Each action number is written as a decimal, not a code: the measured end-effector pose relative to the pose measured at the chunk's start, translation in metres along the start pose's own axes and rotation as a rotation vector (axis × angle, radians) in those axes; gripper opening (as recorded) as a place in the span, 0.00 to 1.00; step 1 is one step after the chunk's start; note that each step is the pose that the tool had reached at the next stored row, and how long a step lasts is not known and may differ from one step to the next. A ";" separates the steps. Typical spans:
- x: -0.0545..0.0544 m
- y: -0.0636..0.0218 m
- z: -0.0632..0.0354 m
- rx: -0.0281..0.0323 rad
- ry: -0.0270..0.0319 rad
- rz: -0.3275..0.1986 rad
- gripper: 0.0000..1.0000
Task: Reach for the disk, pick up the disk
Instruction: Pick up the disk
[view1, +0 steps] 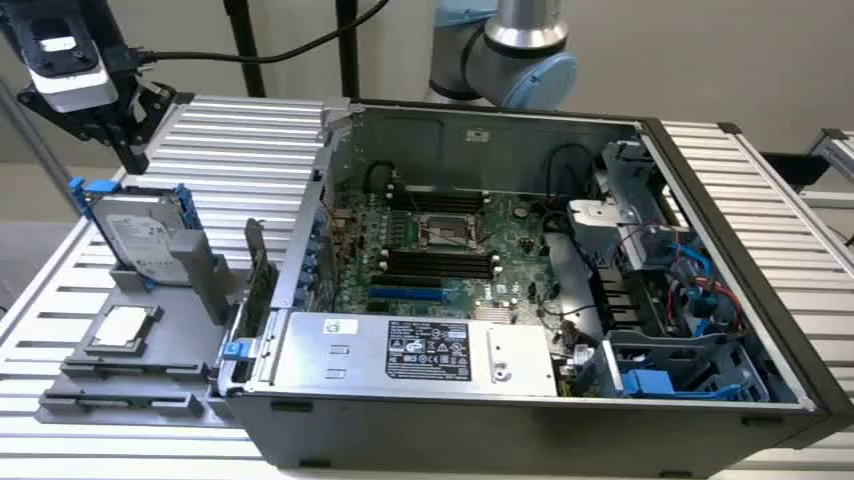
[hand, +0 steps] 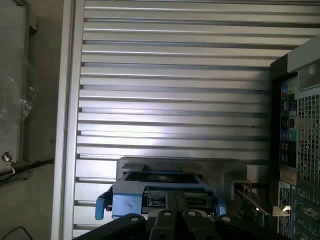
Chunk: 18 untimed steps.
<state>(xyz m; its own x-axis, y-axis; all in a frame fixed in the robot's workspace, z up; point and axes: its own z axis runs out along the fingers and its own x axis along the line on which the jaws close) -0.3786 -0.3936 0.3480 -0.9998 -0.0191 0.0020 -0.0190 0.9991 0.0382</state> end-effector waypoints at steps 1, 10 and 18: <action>0.000 0.0000 0.0000 0.0000 0.0000 0.000 0.11; 0.000 0.0000 0.0000 0.0000 0.0003 0.000 0.11; 0.011 0.0002 0.0000 0.0001 -0.0007 0.000 0.11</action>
<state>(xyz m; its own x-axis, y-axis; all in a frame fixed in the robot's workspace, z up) -0.3899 -0.3936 0.3480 -0.9998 -0.0192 0.0013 -0.0191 0.9991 0.0381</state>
